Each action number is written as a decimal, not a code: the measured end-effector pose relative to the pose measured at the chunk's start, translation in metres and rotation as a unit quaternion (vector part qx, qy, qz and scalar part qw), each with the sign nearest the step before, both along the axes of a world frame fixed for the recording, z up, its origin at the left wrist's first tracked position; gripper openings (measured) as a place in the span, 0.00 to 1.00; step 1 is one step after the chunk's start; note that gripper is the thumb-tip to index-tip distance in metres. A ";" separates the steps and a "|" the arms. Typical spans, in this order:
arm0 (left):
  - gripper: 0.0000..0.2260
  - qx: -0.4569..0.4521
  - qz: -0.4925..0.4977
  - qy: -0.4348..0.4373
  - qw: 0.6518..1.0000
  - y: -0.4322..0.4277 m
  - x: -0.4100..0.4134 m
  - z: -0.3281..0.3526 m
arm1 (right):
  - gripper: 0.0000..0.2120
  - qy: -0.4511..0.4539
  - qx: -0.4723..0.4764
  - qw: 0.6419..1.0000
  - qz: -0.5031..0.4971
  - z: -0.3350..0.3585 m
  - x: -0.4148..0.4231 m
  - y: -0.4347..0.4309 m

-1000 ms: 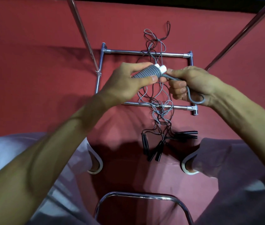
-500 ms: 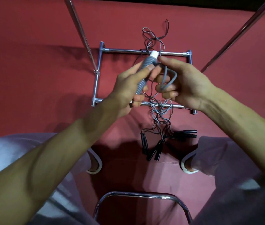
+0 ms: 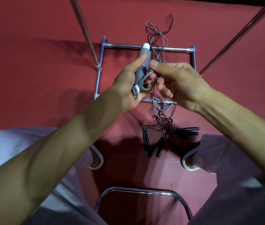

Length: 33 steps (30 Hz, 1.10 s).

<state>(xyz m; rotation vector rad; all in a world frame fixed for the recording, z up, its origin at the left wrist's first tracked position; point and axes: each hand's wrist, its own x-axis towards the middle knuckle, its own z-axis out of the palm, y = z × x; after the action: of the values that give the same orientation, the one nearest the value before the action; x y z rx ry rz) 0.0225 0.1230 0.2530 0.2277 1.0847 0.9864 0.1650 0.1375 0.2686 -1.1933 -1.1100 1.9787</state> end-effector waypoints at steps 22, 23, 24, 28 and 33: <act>0.26 -0.073 0.044 -0.053 0.995 0.008 0.001 -0.009 | 0.20 -0.294 0.255 0.908 -0.159 -0.033 -0.035 -0.032; 0.26 -0.073 0.040 -0.055 0.995 0.008 0.001 -0.009 | 0.18 -0.305 0.272 0.896 -0.173 -0.032 -0.035 -0.032; 0.27 -0.072 0.033 -0.058 0.995 0.008 0.001 -0.008 | 0.16 -0.309 0.289 0.886 -0.189 -0.030 -0.036 -0.034; 0.25 -0.066 0.031 -0.066 0.995 0.008 0.001 -0.001 | 0.23 -0.312 0.355 0.851 -0.228 -0.024 -0.037 -0.037; 0.18 -0.069 0.052 -0.063 0.994 0.012 -0.005 0.000 | 0.27 -0.299 0.419 0.835 -0.196 -0.024 -0.027 -0.023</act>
<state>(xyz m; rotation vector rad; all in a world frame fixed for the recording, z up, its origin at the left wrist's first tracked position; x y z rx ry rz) 0.0175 0.1350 0.2534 -0.0044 1.0516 1.0014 0.1380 0.1148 0.2446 -1.3764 -1.6215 0.6306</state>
